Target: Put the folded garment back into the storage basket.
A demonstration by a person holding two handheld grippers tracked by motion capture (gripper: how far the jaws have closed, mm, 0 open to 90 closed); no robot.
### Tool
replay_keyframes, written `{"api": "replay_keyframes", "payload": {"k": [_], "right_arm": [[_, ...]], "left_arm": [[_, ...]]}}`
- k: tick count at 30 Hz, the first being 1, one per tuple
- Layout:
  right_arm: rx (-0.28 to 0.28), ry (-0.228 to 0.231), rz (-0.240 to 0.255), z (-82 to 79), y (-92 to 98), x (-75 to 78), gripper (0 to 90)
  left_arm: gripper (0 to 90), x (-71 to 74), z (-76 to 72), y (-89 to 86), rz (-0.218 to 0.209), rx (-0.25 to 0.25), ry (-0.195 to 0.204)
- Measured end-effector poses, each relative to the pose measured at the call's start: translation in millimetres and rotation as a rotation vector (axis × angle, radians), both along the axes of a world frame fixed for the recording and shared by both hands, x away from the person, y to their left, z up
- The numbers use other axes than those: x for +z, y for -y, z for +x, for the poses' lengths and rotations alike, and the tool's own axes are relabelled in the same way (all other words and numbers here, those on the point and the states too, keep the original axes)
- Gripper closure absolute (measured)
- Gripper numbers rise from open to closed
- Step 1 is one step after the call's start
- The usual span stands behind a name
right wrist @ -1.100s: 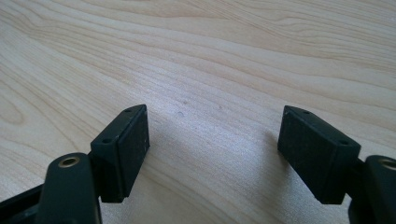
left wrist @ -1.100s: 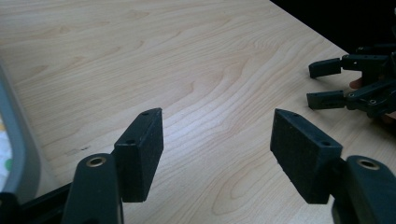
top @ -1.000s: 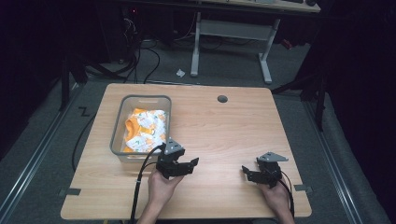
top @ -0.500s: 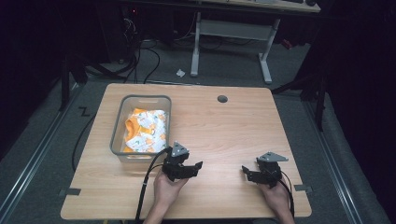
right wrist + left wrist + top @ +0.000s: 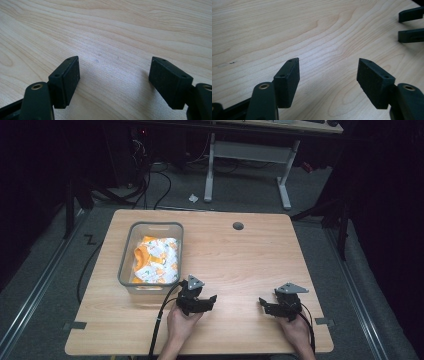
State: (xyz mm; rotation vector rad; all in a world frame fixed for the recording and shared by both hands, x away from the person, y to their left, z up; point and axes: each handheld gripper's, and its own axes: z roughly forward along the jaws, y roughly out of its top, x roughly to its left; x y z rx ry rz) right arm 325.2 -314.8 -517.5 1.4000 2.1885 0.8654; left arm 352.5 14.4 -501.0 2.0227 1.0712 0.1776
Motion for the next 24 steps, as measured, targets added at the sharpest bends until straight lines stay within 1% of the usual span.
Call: {"api": "replay_keyframes", "payload": {"k": [3,4,5,7,8,9,11,12,13,16,18,24], "right_arm": [[0.000,0.000,0.000,0.0,0.0,0.0,25.0],[-0.001,0.000,0.000,0.0,0.0,0.0,25.0],[0.000,0.000,0.000,0.0,0.0,0.0,25.0],[0.000,0.000,0.000,0.0,0.0,0.0,25.0],[-0.001,0.000,0.000,0.0,0.0,0.0,25.0],[0.000,0.000,0.000,0.0,0.0,0.0,25.0],[0.000,0.000,0.000,0.0,0.0,0.0,25.0],[-0.001,0.000,0.000,0.0,0.0,0.0,25.0],[0.000,0.000,0.000,0.0,0.0,0.0,25.0],[0.000,0.000,0.000,0.0,0.0,0.0,25.0],[0.000,0.000,0.000,0.0,-0.1,0.0,25.0],[0.000,0.001,-0.001,-0.1,-0.1,-0.1,25.0]], "left_arm": [[35.2,-2.9,0.2,1.2,0.023,0.012,0.009],[35.1,-4.6,0.3,2.2,0.047,0.017,0.017],[35.1,-6.3,0.4,3.0,0.059,0.018,0.016],[34.9,-9.4,0.6,4.1,0.069,0.018,0.012],[34.8,-10.7,0.6,5.1,0.088,0.021,0.016],[34.7,-11.8,0.5,6.0,0.108,0.023,0.023],[34.3,-14.9,0.2,7.6,0.131,0.030,0.032],[34.0,-16.8,0.1,8.0,0.150,0.031,0.038],[33.4,-18.3,-0.9,8.4,0.158,0.035,0.058],[32.5,-20.2,-3.1,9.1,0.161,0.041,0.079],[29.5,-22.6,-5.1,10.8,0.167,0.045,0.104],[24.6,-22.7,-6.4,12.4,0.167,0.047,0.094]]}}
